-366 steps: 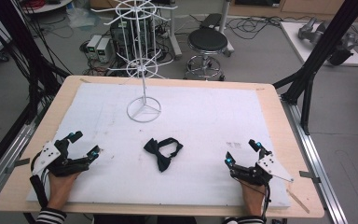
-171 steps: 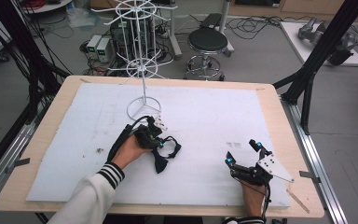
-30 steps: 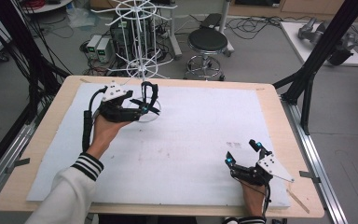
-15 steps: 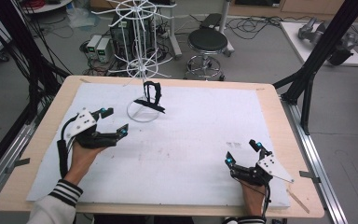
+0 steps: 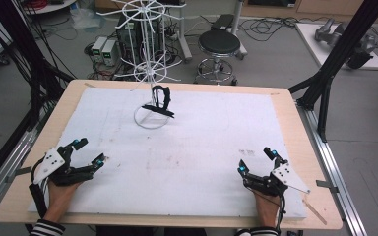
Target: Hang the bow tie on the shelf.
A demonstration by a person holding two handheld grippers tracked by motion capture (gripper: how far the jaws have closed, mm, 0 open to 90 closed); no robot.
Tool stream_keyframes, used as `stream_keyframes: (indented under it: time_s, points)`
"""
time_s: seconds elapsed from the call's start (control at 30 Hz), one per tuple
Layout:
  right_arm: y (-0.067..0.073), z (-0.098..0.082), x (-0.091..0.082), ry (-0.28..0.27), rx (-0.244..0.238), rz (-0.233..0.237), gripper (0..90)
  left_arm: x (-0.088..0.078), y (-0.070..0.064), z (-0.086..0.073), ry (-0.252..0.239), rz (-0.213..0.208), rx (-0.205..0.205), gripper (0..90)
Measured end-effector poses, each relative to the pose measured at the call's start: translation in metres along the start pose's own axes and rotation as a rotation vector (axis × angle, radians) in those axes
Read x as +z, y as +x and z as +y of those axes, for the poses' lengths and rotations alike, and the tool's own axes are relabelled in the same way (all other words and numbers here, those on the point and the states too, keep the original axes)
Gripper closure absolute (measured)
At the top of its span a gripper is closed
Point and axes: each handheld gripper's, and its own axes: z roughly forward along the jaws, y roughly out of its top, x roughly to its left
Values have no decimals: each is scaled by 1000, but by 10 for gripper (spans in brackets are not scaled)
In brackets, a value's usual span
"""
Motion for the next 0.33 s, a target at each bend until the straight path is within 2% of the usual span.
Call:
stream_keyframes:
  time_s: [0.07,0.1,0.2,0.33]
  points:
    - [0,0,0,-2,0,1,22,0,0,-7,-14,4,-23,173]
    - [0,0,0,-2,0,1,22,0,-1,-6,-10,14,-17,173]
    - [0,0,0,4,5,1,22,1,0,-7,-16,4,-24,172]
    - [0,0,0,4,3,-1,23,0,2,-7,-26,14,-56,167]
